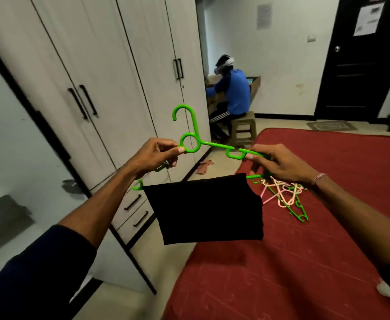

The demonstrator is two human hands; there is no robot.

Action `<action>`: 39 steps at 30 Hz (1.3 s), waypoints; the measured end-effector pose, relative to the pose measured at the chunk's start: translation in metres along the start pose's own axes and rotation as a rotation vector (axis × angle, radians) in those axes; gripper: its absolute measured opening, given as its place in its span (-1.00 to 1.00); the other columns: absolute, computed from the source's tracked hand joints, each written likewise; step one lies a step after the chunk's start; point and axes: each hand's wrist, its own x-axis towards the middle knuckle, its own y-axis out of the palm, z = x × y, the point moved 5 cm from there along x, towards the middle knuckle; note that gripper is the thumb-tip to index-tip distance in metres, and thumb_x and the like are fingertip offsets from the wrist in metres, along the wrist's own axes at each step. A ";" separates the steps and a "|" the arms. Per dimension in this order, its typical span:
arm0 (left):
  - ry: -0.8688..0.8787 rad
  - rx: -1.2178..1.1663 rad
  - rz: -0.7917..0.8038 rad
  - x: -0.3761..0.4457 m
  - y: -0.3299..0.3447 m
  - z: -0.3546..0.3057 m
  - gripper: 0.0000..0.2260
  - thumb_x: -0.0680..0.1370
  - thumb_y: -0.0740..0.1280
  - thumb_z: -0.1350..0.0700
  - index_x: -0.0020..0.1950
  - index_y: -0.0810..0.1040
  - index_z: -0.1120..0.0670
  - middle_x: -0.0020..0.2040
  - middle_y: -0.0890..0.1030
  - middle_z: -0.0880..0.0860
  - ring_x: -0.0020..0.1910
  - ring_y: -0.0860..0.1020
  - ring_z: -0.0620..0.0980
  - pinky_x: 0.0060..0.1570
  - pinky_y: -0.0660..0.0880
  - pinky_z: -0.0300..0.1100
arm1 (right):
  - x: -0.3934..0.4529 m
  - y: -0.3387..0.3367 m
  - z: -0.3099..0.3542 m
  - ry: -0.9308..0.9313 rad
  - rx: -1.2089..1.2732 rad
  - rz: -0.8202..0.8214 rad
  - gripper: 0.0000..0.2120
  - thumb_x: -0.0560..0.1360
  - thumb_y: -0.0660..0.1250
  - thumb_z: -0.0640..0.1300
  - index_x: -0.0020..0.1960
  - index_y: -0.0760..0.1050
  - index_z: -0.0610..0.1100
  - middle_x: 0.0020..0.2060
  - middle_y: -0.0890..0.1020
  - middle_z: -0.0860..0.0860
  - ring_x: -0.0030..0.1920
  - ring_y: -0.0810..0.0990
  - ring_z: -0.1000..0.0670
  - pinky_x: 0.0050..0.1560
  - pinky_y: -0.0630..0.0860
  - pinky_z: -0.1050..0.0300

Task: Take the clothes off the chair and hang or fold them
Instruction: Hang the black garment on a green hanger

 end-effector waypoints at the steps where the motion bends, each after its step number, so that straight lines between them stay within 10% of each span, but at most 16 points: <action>1: -0.006 0.006 -0.054 -0.010 -0.014 -0.003 -0.88 0.56 0.43 0.07 -0.07 0.70 0.11 -0.31 0.63 0.19 -0.32 0.53 0.00 -0.31 0.44 -0.19 | 0.003 0.005 0.014 -0.021 0.008 -0.011 -0.82 0.63 0.26 0.02 0.07 0.60 -0.02 -0.25 0.71 0.07 -0.40 0.67 -0.11 -0.40 0.55 0.15; 12: 0.020 0.262 -0.619 -0.143 -0.187 -0.009 -0.67 0.43 0.54 -0.09 0.06 0.68 0.09 -0.11 0.69 0.02 -0.18 0.58 -0.22 -0.15 0.46 -0.33 | 0.052 0.066 0.178 -0.158 0.102 -0.077 -0.83 0.65 0.25 -0.03 0.12 0.59 -0.05 -0.29 0.70 0.01 -0.51 0.59 -0.17 -0.53 0.53 0.10; 22: 0.019 0.817 -1.137 -0.291 -0.309 -0.005 -0.42 0.49 0.41 -0.19 0.38 0.43 0.11 0.30 0.48 0.11 0.28 0.37 0.15 0.23 0.40 0.05 | 0.108 0.160 0.329 -0.322 0.187 -0.074 -0.64 0.64 0.29 -0.09 0.43 0.48 0.03 -0.22 0.72 -0.04 -0.51 0.60 -0.07 -0.46 0.57 0.17; 32: 0.008 1.014 -0.883 -0.357 -0.411 0.014 -0.70 0.59 0.35 0.00 0.32 0.59 -0.14 0.54 0.31 0.01 0.43 0.26 0.11 0.34 0.27 0.09 | 0.190 0.251 0.469 -0.483 0.195 -0.185 -0.68 0.63 0.31 -0.16 0.38 0.54 -0.08 -0.21 0.71 -0.02 -0.51 0.60 0.09 -0.44 0.56 0.31; 39: -0.079 1.123 -0.815 -0.352 -0.498 0.008 -0.74 0.59 0.33 0.05 0.28 0.55 -0.06 0.23 0.59 -0.01 0.25 0.42 0.09 0.21 0.40 0.07 | 0.271 0.290 0.542 -0.513 0.180 -0.234 -0.69 0.64 0.31 -0.16 0.36 0.56 -0.12 -0.24 0.69 -0.08 -0.56 0.57 0.13 -0.50 0.51 0.32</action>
